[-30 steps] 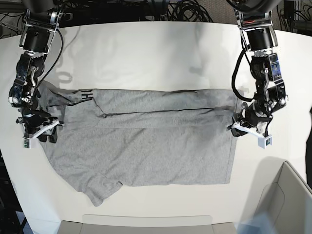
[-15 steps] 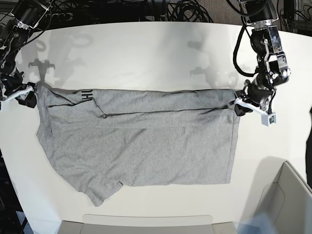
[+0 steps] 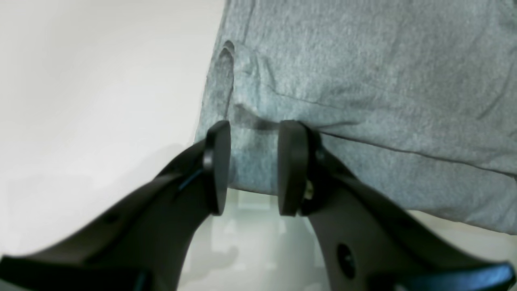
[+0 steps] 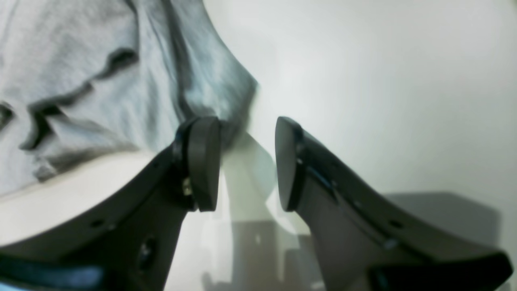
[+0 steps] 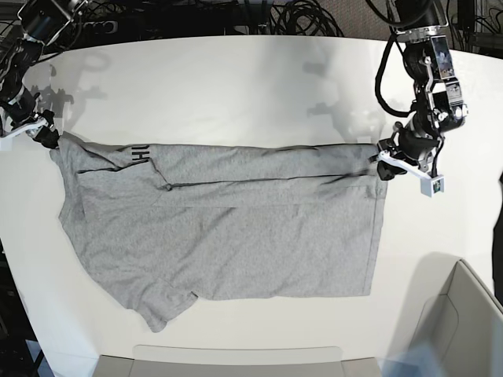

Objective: Fold the T-shirt properly
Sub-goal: 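Open both grippers and regrasp the folded edge corners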

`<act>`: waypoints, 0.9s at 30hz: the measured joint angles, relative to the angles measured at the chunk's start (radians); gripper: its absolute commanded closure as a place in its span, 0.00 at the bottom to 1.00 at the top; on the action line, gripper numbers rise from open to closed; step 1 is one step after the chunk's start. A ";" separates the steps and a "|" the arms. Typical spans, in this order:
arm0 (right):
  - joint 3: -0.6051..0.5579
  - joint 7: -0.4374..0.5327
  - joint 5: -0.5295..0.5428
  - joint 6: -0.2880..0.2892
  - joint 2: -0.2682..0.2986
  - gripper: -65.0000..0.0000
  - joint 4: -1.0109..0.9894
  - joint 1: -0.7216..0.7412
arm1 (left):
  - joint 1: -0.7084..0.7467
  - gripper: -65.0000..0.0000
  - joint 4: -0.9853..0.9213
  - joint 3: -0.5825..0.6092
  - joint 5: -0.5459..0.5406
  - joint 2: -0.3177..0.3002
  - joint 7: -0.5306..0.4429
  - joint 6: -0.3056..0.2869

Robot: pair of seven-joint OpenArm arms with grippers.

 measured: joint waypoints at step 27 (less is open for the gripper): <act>-0.082 0.040 0.010 0.052 0.008 0.64 -0.042 0.032 | 0.022 0.64 -0.329 -0.272 -0.340 -0.011 0.047 -0.333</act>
